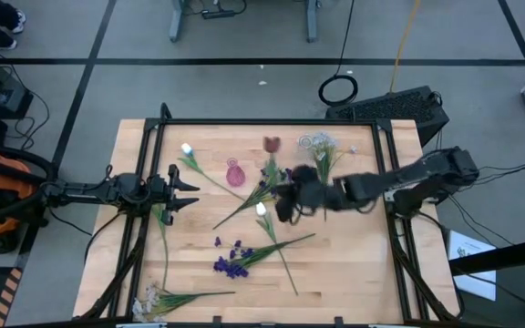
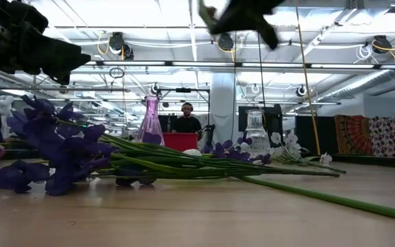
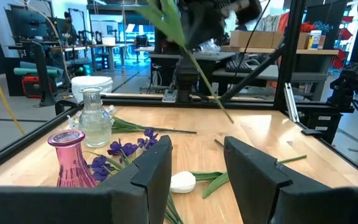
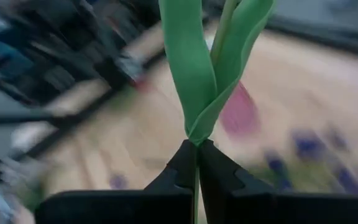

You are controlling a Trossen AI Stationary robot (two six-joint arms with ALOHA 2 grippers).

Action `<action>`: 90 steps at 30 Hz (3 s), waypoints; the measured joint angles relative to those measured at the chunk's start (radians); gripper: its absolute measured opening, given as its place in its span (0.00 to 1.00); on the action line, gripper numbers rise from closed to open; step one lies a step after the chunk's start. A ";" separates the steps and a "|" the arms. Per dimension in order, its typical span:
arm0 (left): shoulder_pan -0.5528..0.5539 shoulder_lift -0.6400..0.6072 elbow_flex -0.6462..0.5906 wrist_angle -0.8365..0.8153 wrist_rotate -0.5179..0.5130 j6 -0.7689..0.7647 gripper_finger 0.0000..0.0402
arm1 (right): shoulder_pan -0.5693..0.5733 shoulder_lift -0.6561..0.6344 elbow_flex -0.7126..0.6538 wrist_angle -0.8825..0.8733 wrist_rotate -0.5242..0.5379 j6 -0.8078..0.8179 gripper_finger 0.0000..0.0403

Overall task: Sort flowers into vase by color
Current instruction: Put the right red flower into the transparent purple vase

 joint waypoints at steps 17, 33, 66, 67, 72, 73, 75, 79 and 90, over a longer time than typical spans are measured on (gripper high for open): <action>0.000 0.001 0.000 -0.002 0.000 0.000 0.38 | -0.436 0.215 -0.035 0.988 -0.465 -0.399 0.00; 0.000 0.001 0.000 -0.002 0.000 0.000 0.38 | -0.455 0.327 -0.031 1.055 -0.570 -0.465 0.00; 0.000 0.001 0.000 0.001 0.000 0.000 0.38 | -0.409 0.325 0.043 0.712 -0.532 -0.715 0.00; 0.000 0.001 0.000 0.001 0.000 0.000 0.38 | -0.413 0.325 0.043 0.707 -0.532 -0.714 0.00; 0.000 0.001 0.000 0.001 0.000 0.000 0.38 | -0.417 0.333 0.043 0.656 -0.529 -0.684 0.01; 0.000 0.001 0.000 0.001 0.000 0.000 0.38 | -0.416 0.345 0.044 0.656 -0.530 -0.684 0.01; 0.000 0.001 0.000 0.001 0.000 0.000 0.38 | -0.413 0.360 0.043 0.621 -0.531 -0.664 0.03; 0.000 0.001 0.000 0.001 0.000 0.000 0.38 | -0.408 0.384 0.042 0.552 -0.537 -0.622 0.11; 0.000 0.001 0.000 -0.001 0.000 0.000 0.38 | -0.410 0.246 0.043 0.194 -0.533 -0.599 0.37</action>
